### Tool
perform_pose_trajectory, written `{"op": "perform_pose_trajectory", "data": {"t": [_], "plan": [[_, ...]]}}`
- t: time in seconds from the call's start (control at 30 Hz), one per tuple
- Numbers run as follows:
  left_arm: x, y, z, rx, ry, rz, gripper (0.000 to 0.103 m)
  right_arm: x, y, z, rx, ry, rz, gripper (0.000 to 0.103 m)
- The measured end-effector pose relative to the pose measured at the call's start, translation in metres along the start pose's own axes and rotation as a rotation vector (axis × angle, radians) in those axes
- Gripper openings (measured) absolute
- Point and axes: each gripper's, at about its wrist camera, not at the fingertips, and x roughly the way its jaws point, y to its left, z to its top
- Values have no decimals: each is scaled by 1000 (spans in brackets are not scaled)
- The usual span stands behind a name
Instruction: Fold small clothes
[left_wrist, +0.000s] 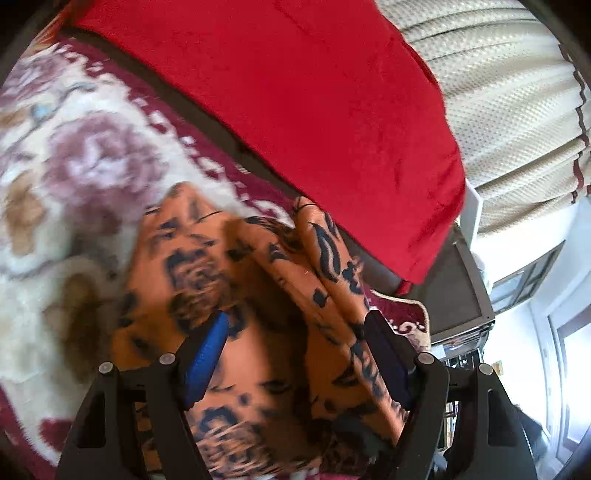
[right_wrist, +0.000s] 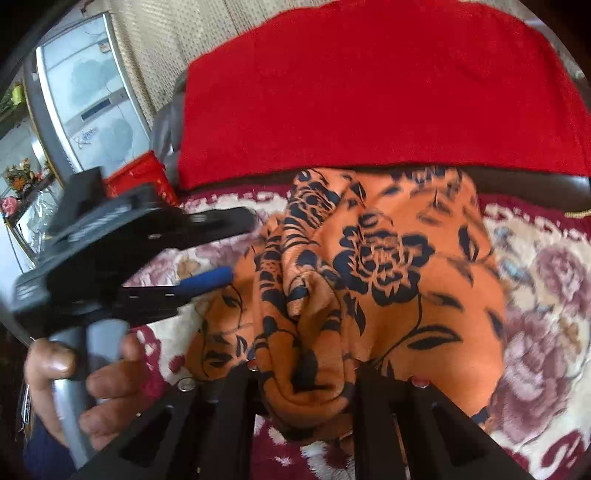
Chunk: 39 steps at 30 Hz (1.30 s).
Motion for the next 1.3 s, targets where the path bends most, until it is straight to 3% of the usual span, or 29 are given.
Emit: {"op": "perform_pose_trajectory", "data": {"t": [0.13,0.17,0.2,0.23,0.3,0.47,0.57,0.67,0.8,0.9,1.03,1.13,1.23,1.3], "plan": [[31,-22,12,33,68,-26,77,-7,10,2,-51,-26,-19,10],[37,-22,14,31,75,-20,70,-6,10,0,-61,-22,-22,10],[43,-23,16,43,80,-9,53,-2,12,-4,-72,-15,-29,10],[50,-25,17,77,109,16,15,-1,11,-8,-79,-8,-35,10],[47,-27,21,122,114,26,16,-1,9,-15,-87,0,-44,10],[-2,-51,39,301,12,7,15,-16,19,-2,-89,-39,-12,10],[-13,-43,52,344,-3,38,15,-22,41,9,-112,-74,18,11],[2,-8,59,322,40,107,15,-5,51,11,-95,-48,44,11],[26,44,55,243,115,174,15,42,49,-1,-62,61,46,13],[22,51,54,235,103,144,15,64,43,-12,-11,125,66,14],[21,51,61,260,103,146,15,58,42,-12,6,93,63,18],[33,66,58,251,138,197,15,60,46,-23,16,97,86,29],[30,82,57,186,129,165,16,64,49,-35,30,142,132,30],[21,80,56,180,107,162,16,55,45,-41,23,139,162,37]]}}
